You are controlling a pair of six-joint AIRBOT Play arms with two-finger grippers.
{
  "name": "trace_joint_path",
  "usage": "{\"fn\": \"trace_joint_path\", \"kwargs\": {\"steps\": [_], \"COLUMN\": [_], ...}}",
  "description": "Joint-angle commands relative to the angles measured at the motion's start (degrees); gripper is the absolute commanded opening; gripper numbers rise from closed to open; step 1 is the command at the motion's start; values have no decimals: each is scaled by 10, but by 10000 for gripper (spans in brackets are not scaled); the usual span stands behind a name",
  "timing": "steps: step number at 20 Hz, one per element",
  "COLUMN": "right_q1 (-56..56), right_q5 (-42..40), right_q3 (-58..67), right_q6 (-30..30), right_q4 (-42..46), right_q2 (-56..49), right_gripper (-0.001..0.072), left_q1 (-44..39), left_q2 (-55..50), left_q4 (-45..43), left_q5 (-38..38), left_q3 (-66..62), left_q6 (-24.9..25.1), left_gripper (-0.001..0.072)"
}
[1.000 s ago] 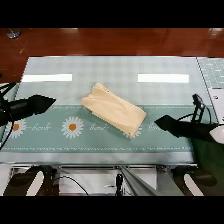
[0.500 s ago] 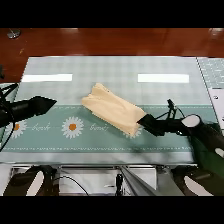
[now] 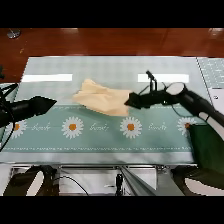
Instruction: Fold the shirts.
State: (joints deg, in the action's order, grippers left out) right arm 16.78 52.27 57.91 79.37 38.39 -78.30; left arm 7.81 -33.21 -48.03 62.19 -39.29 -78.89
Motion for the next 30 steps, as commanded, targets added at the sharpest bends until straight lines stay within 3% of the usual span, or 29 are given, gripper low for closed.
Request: {"fn": "trace_joint_path", "kwargs": {"steps": [1,4,7,11,14,18,23,27,28,30], "right_q1": [-1,-34,-118,-251,-359,-487,-624,-698,-699,-699], "right_q5": [125,207,306,447,543,542,542,541,541,537], "right_q3": [214,370,471,500,499,436,241,93,55,-4], "right_q6": [53,120,154,159,160,163,133,146,153,181], "right_q4": [134,250,268,279,354,410,532,654,679,712], "right_q2": [-9,-9,-7,28,60,148,292,408,435,468], "right_gripper": [24,25,25,24,25,25,25,26,77,647], "left_q1": [0,0,0,0,0,0,0,0,0,0], "left_q2": [0,0,0,0,0,0,0,0,0,0], "left_q4": [0,0,0,0,0,0,0,0,0,0], "left_q5": [0,0,0,14,15,13,13,13,13,12], "left_q3": [0,0,0,0,0,0,0,0,0,0], "left_q6": [0,0,0,0,0,0,3,4,12,13], "left_gripper": [29,29,29,29,29,29,29,29,29,29]}}
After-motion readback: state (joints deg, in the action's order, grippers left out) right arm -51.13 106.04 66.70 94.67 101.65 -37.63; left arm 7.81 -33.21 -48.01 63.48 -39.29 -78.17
